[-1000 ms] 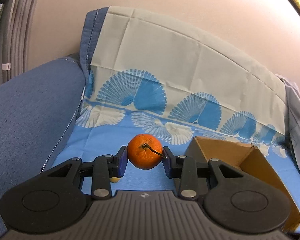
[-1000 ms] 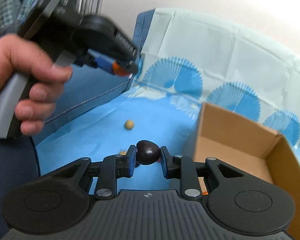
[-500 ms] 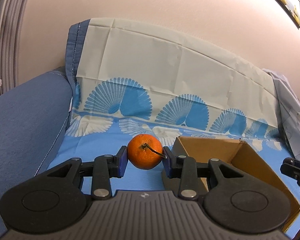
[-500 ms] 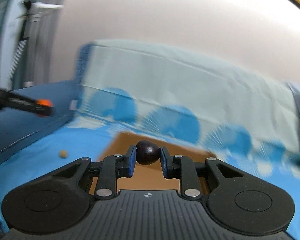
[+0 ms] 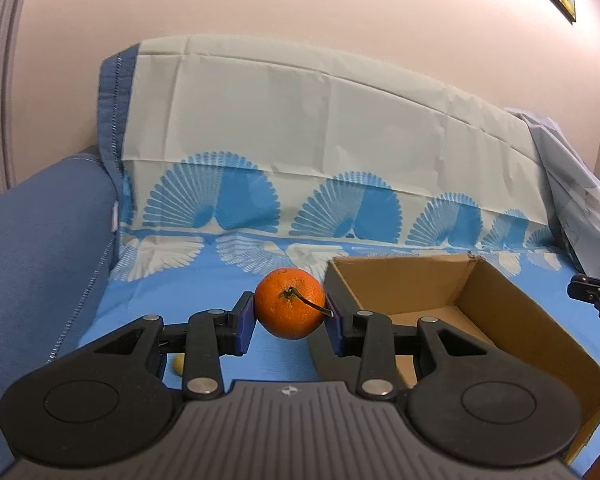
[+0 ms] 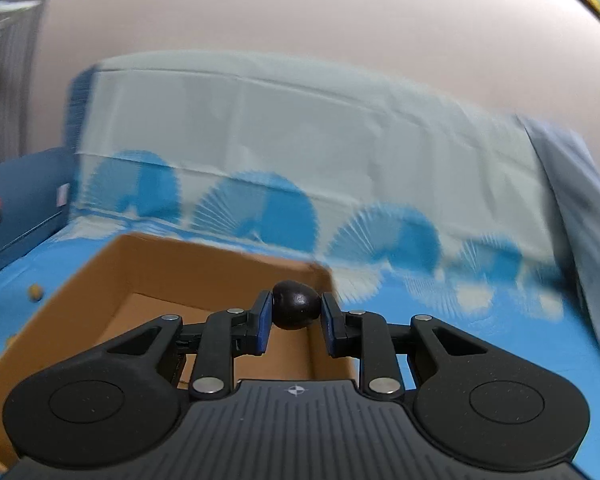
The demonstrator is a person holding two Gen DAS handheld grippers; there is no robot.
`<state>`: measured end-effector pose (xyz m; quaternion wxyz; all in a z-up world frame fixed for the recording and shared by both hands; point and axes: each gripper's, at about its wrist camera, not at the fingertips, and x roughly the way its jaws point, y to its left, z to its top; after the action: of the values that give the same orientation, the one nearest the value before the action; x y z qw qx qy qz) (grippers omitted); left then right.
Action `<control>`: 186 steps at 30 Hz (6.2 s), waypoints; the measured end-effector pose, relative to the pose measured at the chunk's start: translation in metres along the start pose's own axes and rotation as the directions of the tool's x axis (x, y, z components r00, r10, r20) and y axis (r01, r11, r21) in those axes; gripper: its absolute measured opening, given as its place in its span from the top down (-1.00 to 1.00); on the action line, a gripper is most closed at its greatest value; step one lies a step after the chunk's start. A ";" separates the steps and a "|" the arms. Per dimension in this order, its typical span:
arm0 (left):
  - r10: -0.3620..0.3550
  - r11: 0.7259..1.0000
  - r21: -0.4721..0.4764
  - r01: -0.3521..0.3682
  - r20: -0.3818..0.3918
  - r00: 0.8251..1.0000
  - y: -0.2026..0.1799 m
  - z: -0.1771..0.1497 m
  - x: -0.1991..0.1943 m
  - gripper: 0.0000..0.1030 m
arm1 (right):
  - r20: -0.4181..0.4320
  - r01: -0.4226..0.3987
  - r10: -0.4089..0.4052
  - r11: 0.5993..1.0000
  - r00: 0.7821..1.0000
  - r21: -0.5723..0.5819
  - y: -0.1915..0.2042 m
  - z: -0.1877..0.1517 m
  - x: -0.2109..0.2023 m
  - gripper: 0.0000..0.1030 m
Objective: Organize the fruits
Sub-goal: 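Carry the mandarin and dark plum over the cardboard box with both tools, then open both tools to drop the mandarin and plum into the box, then move both tools back toward the remaining fruits, then grasp a small yellow ball with the left tool while the right tool grasps a dark cherry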
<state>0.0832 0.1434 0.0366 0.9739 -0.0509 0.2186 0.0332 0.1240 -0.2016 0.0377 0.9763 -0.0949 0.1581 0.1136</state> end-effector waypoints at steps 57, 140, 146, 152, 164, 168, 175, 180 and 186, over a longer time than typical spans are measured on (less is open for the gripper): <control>-0.428 0.803 0.390 0.450 -0.148 0.892 -0.120 -0.069 -0.014 0.20 | -0.084 0.022 -0.024 0.999 0.996 -0.025 0.012 -0.012 0.021 0.48; 0.000 0.990 -0.141 -0.028 -0.193 0.981 0.133 -0.013 0.006 0.28 | -0.137 -0.392 0.381 0.917 0.914 -0.065 0.272 -0.029 0.018 0.58; 0.002 0.991 -0.132 -0.036 -0.246 0.969 0.139 -0.017 0.020 0.28 | -0.204 -0.356 0.339 0.933 0.918 -0.055 0.300 -0.045 0.044 0.56; 0.008 0.993 -0.112 -0.044 -0.309 0.951 0.137 -0.022 0.045 0.28 | -0.229 -0.235 0.220 0.971 0.948 -0.041 0.312 -0.059 0.075 0.24; 0.037 0.988 -0.129 -0.082 -0.315 0.948 0.136 -0.037 0.100 0.25 | -0.286 -0.300 0.290 0.954 0.913 0.010 0.312 -0.075 0.097 0.49; 0.053 0.990 -0.103 -0.093 -0.340 0.939 0.135 -0.043 0.121 0.25 | -0.269 -0.292 0.284 0.956 0.920 0.011 0.310 -0.073 0.091 0.49; 0.062 0.998 0.002 -0.065 -0.329 0.942 0.116 -0.051 0.147 0.07 | -0.269 -0.275 0.261 0.961 0.927 -0.012 0.310 -0.076 0.087 0.49; 0.094 0.995 0.017 -0.094 -0.346 0.933 0.111 -0.054 0.170 0.28 | -0.272 -0.271 0.252 0.962 0.929 -0.032 0.310 -0.078 0.088 0.49; 0.109 0.994 0.038 -0.103 -0.332 0.937 0.110 -0.052 0.163 0.44 | -0.283 -0.260 0.243 0.965 0.928 -0.025 0.300 -0.077 0.087 0.49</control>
<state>0.1988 0.2539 -0.0890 0.9202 -0.0341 0.3827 0.0743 0.1065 0.0846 -0.1076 0.9184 -0.1189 0.3005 0.2281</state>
